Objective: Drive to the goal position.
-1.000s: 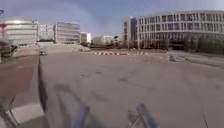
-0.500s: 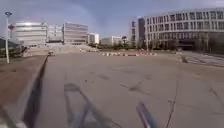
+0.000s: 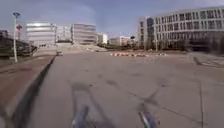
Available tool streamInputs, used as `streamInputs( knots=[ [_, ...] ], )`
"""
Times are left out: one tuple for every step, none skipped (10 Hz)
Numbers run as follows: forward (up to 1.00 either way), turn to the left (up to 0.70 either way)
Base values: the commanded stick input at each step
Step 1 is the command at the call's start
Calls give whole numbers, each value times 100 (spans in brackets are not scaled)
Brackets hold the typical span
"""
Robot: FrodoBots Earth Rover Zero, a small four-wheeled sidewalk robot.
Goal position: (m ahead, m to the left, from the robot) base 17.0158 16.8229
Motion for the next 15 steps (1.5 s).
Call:
streamInputs(
  knots=[
    [70,14],
    [70,14],
    [70,14],
    [70,14],
    [70,14],
    [70,14],
    [70,14],
    [70,14],
    [70,14],
    [70,14],
    [70,14],
    [70,14],
    [70,14],
    [70,14],
    [70,14]
  ],
)
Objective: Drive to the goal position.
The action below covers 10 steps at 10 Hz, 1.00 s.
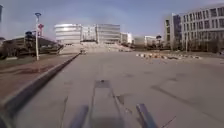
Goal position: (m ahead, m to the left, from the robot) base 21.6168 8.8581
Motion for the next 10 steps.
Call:
streamInputs(
  knots=[
    [70,14],
    [70,14],
    [70,14],
    [70,14],
    [70,14],
    [70,14],
    [70,14],
    [70,14],
    [70,14],
    [70,14]
  ],
)
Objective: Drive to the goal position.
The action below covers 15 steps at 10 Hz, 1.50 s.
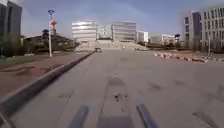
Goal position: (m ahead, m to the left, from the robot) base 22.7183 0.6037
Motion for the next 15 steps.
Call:
streamInputs(
  knots=[
    [70,14],
    [70,14],
    [70,14],
    [70,14],
    [70,14],
    [70,14],
    [70,14],
    [70,14],
    [70,14],
    [70,14],
    [70,14],
    [70,14],
    [70,14],
    [70,14],
    [70,14]
  ],
)
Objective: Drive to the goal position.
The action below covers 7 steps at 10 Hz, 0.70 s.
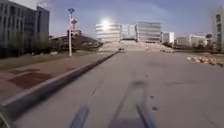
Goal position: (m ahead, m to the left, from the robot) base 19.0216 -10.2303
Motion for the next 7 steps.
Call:
streamInputs(
  knots=[
    [70,14],
    [70,14],
    [70,14],
    [70,14],
    [70,14],
    [70,14],
    [70,14]
  ],
)
